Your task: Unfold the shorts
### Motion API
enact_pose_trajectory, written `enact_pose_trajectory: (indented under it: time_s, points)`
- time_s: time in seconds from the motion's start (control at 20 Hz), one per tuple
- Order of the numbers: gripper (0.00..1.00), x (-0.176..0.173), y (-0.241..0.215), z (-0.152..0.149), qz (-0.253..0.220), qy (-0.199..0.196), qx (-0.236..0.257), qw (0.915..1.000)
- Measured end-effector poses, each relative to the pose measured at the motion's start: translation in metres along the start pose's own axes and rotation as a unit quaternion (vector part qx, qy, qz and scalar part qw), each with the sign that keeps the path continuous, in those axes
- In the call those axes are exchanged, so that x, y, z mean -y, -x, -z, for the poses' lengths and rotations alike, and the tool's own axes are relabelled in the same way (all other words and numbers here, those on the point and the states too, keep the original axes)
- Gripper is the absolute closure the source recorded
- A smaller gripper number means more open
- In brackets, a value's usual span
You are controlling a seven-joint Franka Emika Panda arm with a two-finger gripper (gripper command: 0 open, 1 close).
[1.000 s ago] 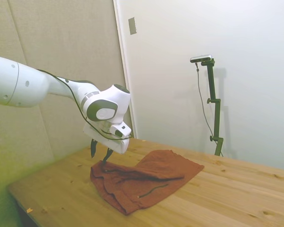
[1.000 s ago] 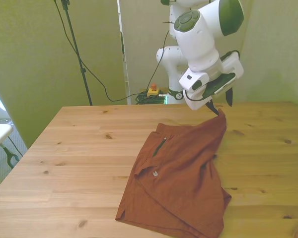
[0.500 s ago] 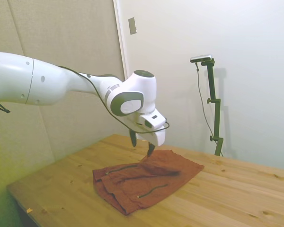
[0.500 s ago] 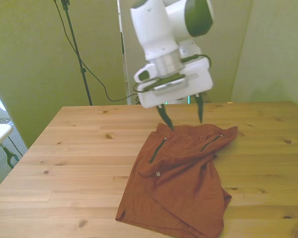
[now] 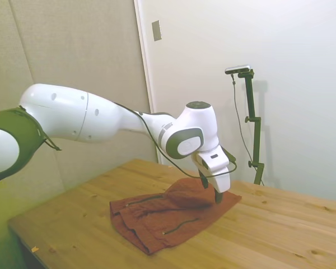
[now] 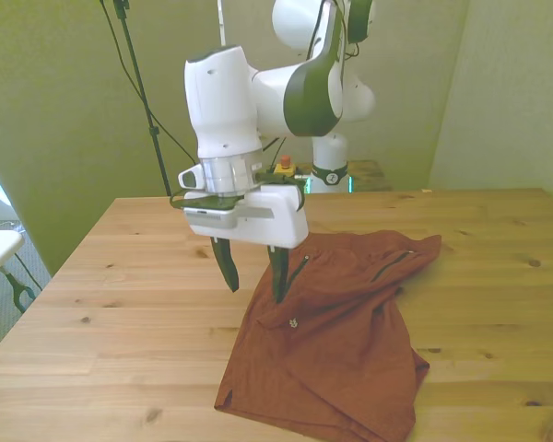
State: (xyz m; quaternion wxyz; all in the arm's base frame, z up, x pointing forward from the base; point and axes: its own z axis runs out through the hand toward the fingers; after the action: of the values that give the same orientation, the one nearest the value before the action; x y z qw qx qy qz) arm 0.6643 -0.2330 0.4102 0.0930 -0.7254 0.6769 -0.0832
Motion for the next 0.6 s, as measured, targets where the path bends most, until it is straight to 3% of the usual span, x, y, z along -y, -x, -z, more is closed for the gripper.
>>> enact_pose_trajectory:
  time_s: [0.4,0.45,0.6]
  points:
    - [0.00,0.010,0.018,-0.037,0.009,0.017,0.022,0.9996]
    - [1.00,0.010,0.021,-0.041,0.016,0.017,0.027,0.9994]
    - [1.00,0.011,0.024,-0.048,0.045,0.010,0.043,0.9980]
